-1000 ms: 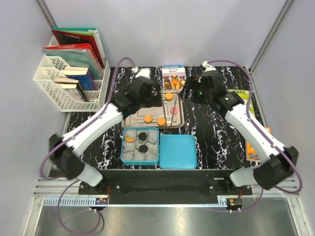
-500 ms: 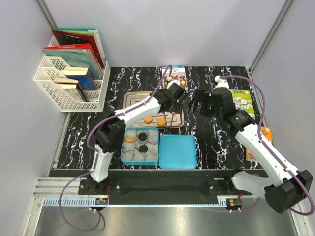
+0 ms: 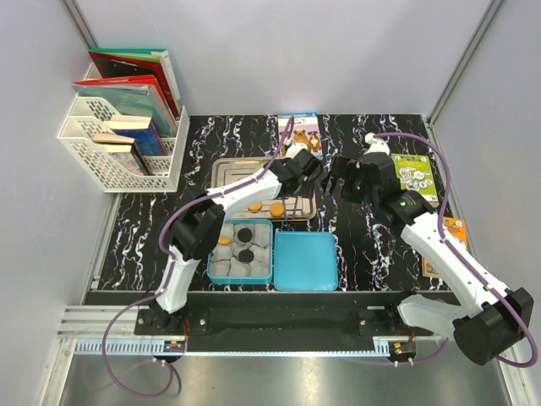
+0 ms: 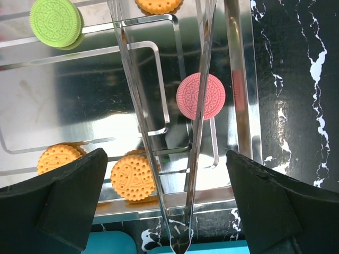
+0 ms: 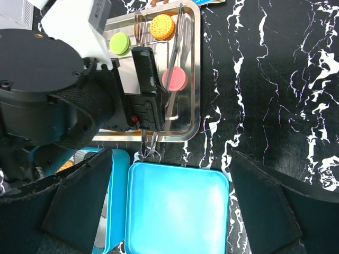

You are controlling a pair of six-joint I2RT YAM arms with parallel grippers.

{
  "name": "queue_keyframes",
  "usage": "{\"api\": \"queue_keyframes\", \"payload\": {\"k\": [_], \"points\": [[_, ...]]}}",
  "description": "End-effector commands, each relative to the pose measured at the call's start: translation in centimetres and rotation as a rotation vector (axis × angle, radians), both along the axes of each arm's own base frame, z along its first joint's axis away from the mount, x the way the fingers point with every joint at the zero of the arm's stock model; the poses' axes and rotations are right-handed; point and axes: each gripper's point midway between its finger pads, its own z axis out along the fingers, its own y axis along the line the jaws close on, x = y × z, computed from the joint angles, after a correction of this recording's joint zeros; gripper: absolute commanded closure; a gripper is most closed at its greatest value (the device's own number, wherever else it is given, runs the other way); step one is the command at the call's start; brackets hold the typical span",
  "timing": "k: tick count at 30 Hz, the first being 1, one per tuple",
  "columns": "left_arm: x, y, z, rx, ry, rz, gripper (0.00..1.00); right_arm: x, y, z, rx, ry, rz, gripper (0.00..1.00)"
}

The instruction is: Pack the cookies

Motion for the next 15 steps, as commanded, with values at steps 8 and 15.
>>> {"api": "queue_keyframes", "payload": {"k": [8, 15], "points": [[0.5, -0.4, -5.2, -0.05, 0.074, 0.058, 0.01, -0.1, 0.3, 1.2, 0.036, -0.049, 0.013, 0.0], [0.6, -0.1, -5.8, -0.039, 0.069, 0.055, 0.1, -0.1, 0.2, 0.7, 0.029, -0.04, 0.009, 0.0]]}}
